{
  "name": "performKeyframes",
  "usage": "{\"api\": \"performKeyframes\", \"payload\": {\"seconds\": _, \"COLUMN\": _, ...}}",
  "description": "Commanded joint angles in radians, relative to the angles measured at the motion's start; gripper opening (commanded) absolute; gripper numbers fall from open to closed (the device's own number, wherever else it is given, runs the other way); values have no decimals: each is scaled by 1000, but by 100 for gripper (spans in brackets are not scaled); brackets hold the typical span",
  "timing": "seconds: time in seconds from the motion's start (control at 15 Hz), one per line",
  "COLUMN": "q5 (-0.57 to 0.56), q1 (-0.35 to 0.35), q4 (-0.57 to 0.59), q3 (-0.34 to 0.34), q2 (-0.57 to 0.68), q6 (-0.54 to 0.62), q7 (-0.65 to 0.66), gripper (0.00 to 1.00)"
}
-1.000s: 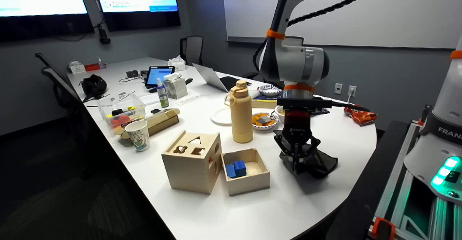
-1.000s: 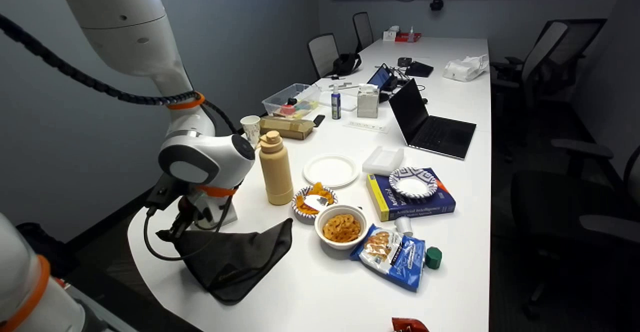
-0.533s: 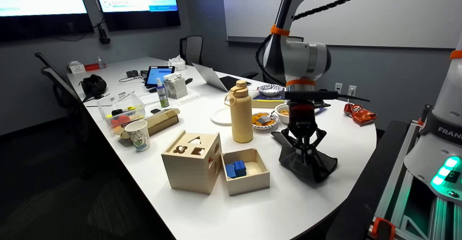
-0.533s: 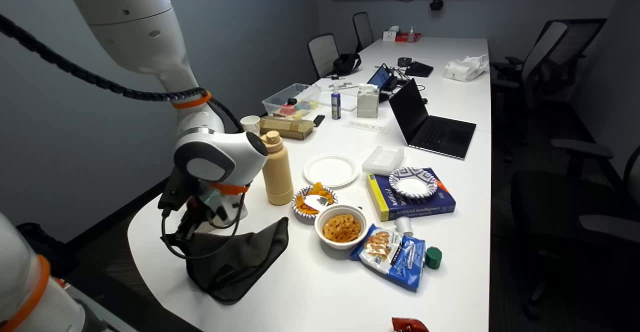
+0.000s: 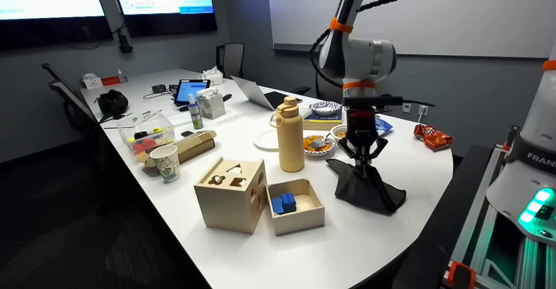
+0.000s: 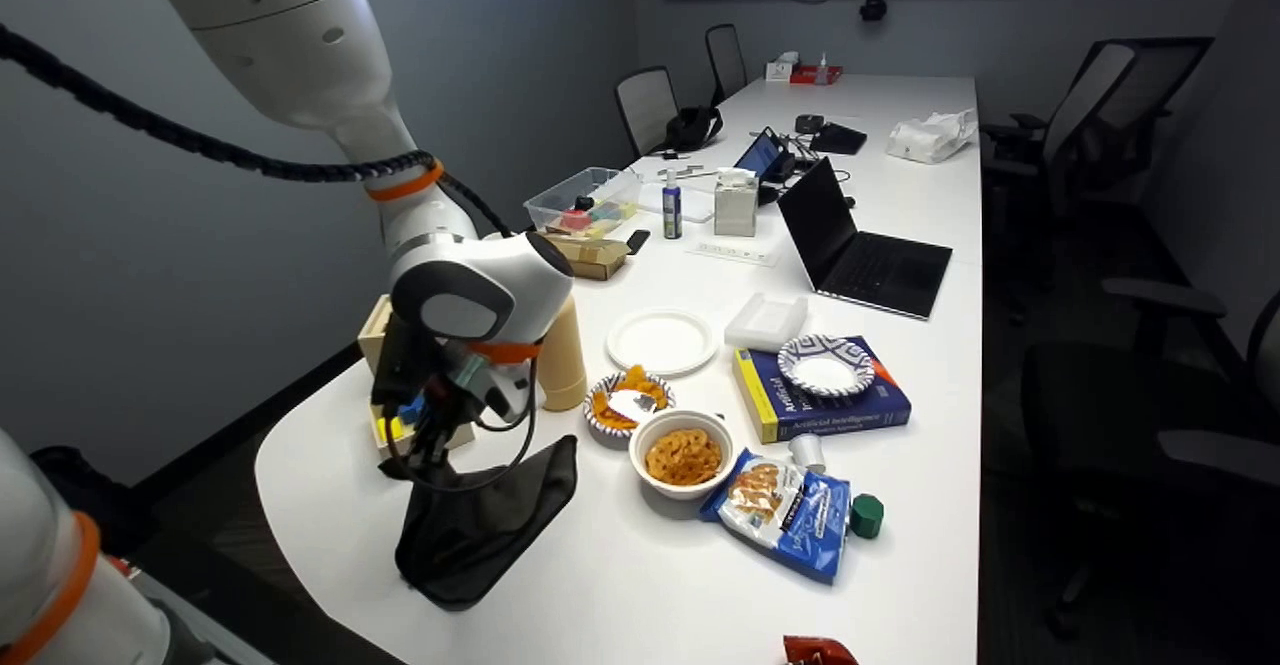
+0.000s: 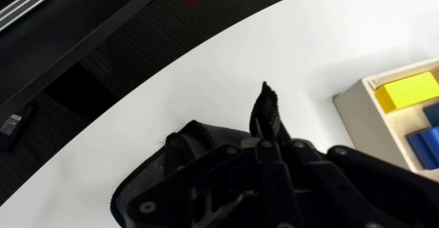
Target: Fold the dark towel into a triangle twice.
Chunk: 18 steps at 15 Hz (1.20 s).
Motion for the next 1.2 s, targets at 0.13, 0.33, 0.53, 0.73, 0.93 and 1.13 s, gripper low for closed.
{"api": "performKeyframes", "payload": {"seconds": 0.13, "q5": -96, "q1": -3, "q4": 50, "q3": -12, "q2": 19, "q6": 34, "q7": 91, "gripper": 1}}
{"api": "performKeyframes", "payload": {"seconds": 0.33, "q5": -125, "q1": -5, "q4": 72, "q3": -16, "q2": 47, "q6": 70, "q7": 125, "gripper": 1}}
{"api": "performKeyframes", "payload": {"seconds": 0.53, "q5": -154, "q1": -6, "q4": 91, "q3": -21, "q2": 79, "q6": 110, "q7": 162, "gripper": 1}}
{"api": "performKeyframes", "payload": {"seconds": 0.73, "q5": -148, "q1": -17, "q4": 105, "q3": -19, "q2": 100, "q6": 158, "q7": 169, "gripper": 1}}
{"api": "performKeyframes", "payload": {"seconds": 0.93, "q5": -139, "q1": -27, "q4": 112, "q3": -16, "q2": 110, "q6": 211, "q7": 170, "gripper": 1}}
{"api": "performKeyframes", "payload": {"seconds": 1.13, "q5": -128, "q1": -45, "q4": 126, "q3": -8, "q2": 119, "q6": 241, "q7": 154, "gripper": 1}}
